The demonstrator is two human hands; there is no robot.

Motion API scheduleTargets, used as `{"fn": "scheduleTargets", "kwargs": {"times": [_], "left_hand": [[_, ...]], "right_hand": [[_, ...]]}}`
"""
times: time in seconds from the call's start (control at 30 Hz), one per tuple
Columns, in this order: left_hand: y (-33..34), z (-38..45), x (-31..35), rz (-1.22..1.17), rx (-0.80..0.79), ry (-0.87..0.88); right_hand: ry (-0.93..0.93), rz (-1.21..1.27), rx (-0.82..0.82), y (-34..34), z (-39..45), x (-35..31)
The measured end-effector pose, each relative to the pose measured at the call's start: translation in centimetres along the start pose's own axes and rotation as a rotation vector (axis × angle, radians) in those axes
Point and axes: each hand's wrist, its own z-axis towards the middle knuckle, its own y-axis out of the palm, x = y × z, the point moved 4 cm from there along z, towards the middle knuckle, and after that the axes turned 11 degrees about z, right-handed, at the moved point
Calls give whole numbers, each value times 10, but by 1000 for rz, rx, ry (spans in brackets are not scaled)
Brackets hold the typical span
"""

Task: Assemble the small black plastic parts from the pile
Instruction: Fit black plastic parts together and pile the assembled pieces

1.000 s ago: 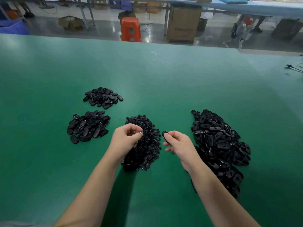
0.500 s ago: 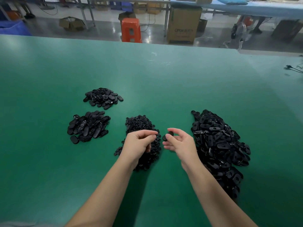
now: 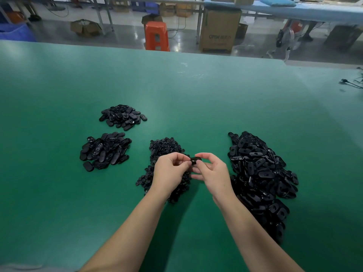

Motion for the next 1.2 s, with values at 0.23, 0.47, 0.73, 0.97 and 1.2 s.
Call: {"fn": "scheduleTargets", "kwargs": {"times": [0.23,0.47,0.73,0.97,1.2], "left_hand": [[-1,-3,5,95,45,17],[-4,-3,9,125,45,17],[-10,0,9,125,62,60],[-7,-2,8,-186,-106,-1],[-3,-5,13,-132,-125,-15]], "right_hand": [[-68,-176,-52,2,-2,4],[-104,-273,-57,3,-4,4],[-78,-24,-95,4,-5,0],[25,168,-133,4,-4,-7],[18,116,-131,3,-5,-8]]}}
